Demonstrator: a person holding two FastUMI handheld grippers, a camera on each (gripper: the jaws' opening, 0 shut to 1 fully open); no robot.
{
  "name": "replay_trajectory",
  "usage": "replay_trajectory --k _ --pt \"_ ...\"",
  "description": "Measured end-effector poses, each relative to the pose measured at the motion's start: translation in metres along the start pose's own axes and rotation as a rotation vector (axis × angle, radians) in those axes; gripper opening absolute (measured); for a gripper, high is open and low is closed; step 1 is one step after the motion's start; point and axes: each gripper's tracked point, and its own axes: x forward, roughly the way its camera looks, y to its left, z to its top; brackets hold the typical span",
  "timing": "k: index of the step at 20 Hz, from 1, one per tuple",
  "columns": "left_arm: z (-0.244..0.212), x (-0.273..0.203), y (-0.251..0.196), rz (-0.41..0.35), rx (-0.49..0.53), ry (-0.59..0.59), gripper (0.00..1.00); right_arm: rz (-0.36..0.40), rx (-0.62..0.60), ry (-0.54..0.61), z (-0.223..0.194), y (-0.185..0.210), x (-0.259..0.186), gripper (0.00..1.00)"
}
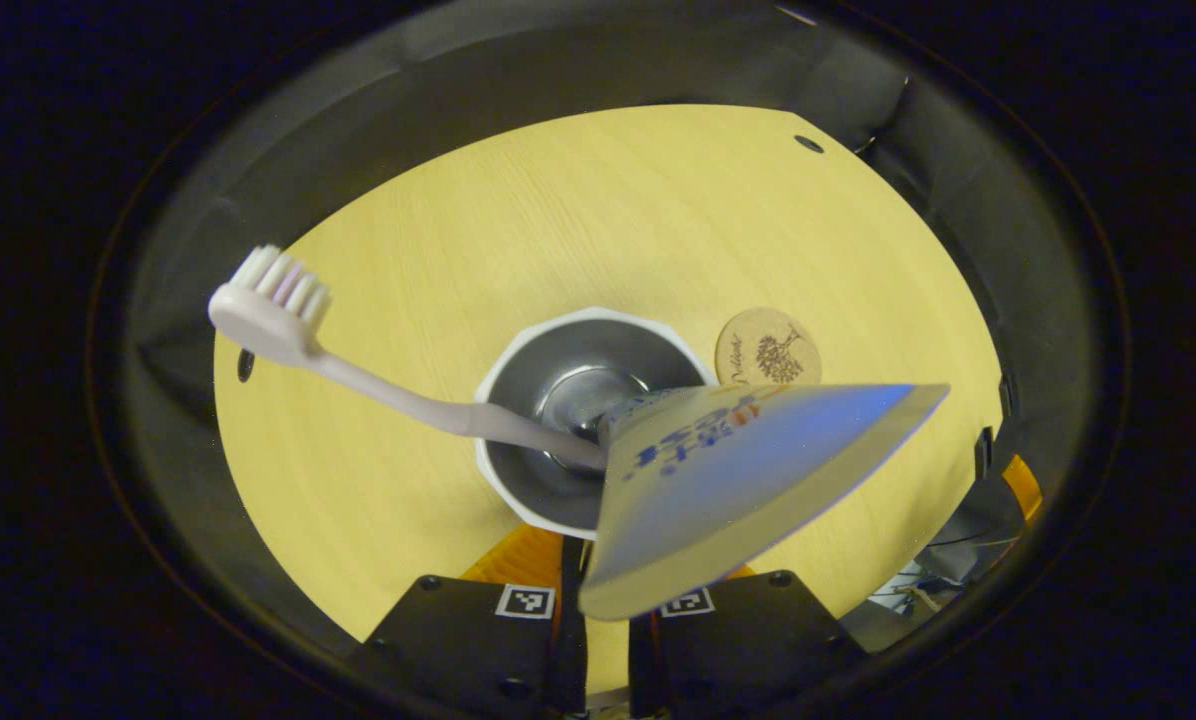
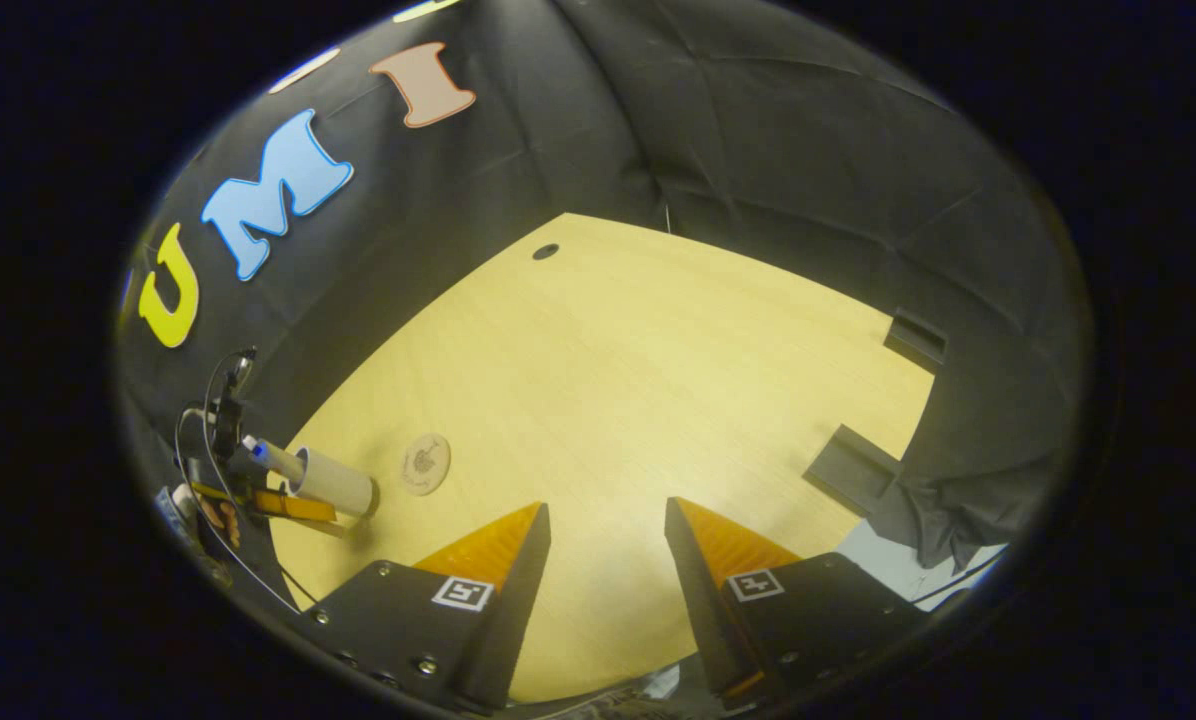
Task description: Put the toothbrush and toothpaste on the desktop into the cup, then pick up the cup and place it on the coaster on the desktop.
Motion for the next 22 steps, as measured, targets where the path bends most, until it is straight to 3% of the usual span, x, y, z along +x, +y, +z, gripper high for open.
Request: replay_trajectory --k 14,22 --pt "0.046 0.028 -0.108 -0.055 0.078 0.032 0.17 -0.012 0.075 0.043 0.006 -0.032 0.008 0.7" --pt "0.04 0.026 -0.11 -0.012 0.076 0.036 0.18 -0.007 0.072 0.075 0.001 -0.042 0.014 0.7"
